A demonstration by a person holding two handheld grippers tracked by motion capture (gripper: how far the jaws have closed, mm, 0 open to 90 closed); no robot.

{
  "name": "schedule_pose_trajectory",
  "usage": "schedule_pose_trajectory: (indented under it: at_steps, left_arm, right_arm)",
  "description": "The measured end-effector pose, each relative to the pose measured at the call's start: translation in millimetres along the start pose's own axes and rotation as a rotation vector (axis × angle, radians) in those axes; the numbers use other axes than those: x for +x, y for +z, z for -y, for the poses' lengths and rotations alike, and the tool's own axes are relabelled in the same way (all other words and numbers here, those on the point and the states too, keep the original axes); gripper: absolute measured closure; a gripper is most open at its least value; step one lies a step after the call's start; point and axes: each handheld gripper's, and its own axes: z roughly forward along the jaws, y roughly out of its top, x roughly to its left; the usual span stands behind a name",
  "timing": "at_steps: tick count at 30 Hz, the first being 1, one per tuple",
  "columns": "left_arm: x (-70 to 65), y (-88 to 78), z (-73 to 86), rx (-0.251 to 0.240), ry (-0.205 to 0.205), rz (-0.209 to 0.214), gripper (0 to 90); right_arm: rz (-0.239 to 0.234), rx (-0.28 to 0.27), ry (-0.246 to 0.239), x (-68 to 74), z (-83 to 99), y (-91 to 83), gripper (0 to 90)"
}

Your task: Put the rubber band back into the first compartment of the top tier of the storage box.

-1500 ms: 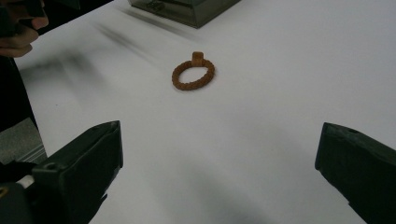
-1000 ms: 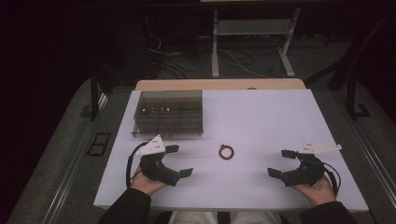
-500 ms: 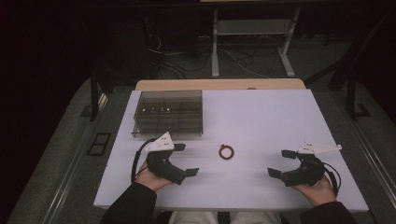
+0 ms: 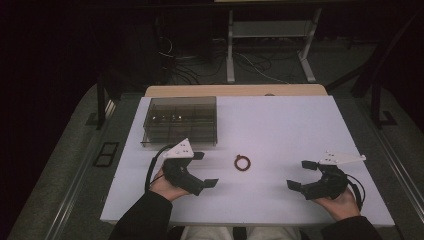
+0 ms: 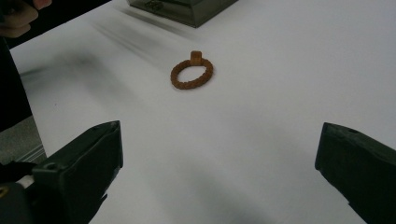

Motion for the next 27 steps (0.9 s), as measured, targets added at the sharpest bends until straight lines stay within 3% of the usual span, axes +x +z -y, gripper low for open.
schedule_pose_trajectory:
  at_steps: [27]
  left_arm:
    - [1.1,28.8,-21.1,0.068,0.045,0.051,0.0]
  right_arm:
    - [0.002,0.003,-0.004,-0.1,0.2,0.4,0.2]
